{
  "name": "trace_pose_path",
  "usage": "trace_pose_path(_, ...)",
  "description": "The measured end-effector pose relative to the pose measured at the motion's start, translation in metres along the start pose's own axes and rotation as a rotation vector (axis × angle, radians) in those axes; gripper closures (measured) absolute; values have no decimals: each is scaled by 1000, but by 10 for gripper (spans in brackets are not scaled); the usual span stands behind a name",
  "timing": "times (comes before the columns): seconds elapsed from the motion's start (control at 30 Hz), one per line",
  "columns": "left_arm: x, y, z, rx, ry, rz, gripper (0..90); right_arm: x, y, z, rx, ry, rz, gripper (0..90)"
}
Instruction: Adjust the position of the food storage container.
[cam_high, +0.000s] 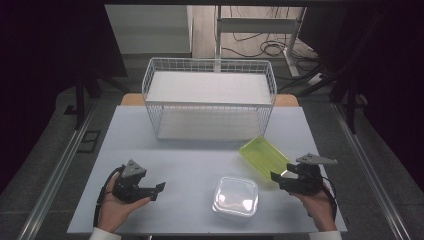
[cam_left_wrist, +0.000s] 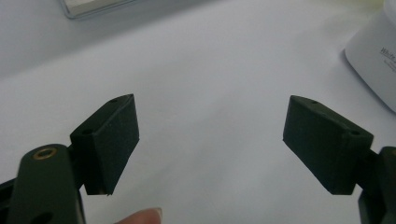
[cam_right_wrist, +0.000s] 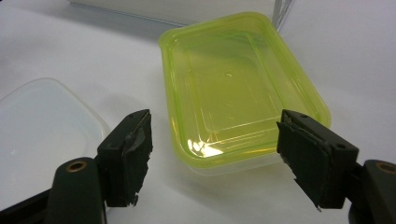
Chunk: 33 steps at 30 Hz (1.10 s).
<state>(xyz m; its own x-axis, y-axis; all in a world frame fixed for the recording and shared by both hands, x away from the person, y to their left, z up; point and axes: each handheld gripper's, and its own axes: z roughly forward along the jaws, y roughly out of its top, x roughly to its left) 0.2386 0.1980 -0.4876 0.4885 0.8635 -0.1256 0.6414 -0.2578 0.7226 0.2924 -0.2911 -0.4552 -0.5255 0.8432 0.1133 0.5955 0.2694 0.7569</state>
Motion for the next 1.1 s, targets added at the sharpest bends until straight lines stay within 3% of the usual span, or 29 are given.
trace_pose_path(0.43,1,2,3,-10,-11,1,180,-3,-2,-2,34,-22,5,274)
trace_pose_path(0.57,-1,0,4,-1,-9,20,176,-3,2,-2,39,-36,14,299)
trace_pose_path(0.73,-1,-1,2,-6,-9,11,177,-3,6,-5,32,-49,35,362)
trace_pose_path(0.9,-3,1,-1,-13,-16,15,176,-3,11,-8,38,-67,25,472)
trace_pose_path(1.03,-5,-2,-1,-9,-19,22,176,-7,23,-6,46,-84,26,671)
trace_pose_path(1.07,-5,-2,-1,-9,-19,22,176,-7,23,-6,46,-84,26,671)
trace_pose_path(1.1,-5,-3,0,0,-16,23,176,-9,36,2,50,-92,19,747)
